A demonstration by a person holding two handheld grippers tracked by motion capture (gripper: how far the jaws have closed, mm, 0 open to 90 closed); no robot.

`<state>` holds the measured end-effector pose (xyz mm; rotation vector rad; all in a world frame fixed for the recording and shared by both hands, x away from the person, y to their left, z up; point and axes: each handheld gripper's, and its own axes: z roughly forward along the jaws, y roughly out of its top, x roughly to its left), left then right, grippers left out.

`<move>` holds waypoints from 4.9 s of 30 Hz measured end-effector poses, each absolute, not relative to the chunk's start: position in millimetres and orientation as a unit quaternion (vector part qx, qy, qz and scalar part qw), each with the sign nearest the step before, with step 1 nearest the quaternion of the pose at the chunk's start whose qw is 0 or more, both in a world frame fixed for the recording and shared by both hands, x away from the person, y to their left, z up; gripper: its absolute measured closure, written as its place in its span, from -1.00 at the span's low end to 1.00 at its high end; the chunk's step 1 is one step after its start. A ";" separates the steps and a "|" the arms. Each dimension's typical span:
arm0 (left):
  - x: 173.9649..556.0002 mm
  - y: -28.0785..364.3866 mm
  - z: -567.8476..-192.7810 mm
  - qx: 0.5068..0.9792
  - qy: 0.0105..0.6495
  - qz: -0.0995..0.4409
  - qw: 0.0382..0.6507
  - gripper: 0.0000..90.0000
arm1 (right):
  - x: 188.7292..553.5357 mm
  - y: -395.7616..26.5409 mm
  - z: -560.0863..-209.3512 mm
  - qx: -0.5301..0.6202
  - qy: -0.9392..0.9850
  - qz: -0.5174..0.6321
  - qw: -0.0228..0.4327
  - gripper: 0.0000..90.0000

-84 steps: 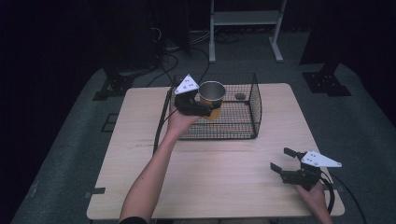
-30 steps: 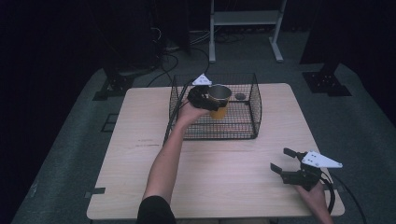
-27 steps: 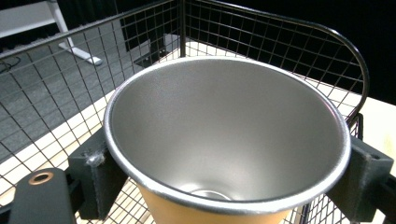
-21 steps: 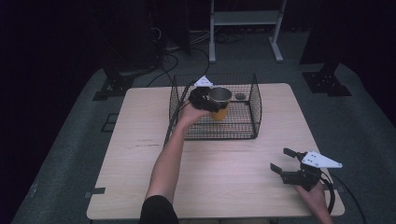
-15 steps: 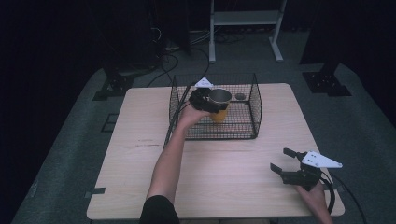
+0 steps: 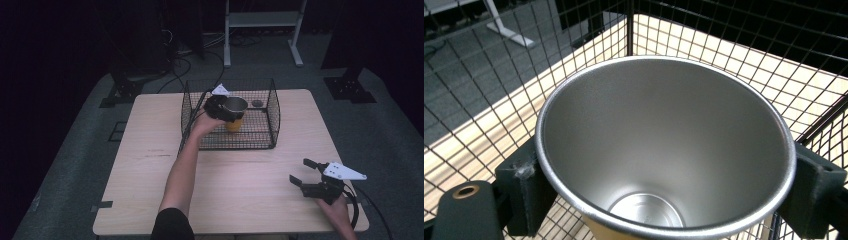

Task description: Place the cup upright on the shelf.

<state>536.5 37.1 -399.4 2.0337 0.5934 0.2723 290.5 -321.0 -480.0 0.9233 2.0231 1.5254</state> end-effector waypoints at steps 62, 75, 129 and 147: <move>543.8 37.4 -395.3 0.862 0.221 0.145 0.432 -0.97 | 290.8 -322.9 -480.0 0.334 0.728 0.559 0.215 -0.71; 541.0 41.0 -384.6 0.848 0.215 0.157 0.458 -1.00 | 291.2 -323.2 -480.2 0.334 0.728 0.558 0.217 -0.71; 455.9 72.0 -346.0 0.810 0.164 0.161 0.539 -1.00 | 291.3 -325.3 -480.5 0.348 0.716 0.564 0.221 -0.71; 430.6 80.1 -356.1 0.806 0.160 0.155 0.549 -1.00 | 291.4 -327.4 -480.7 0.354 0.710 0.570 0.216 -0.71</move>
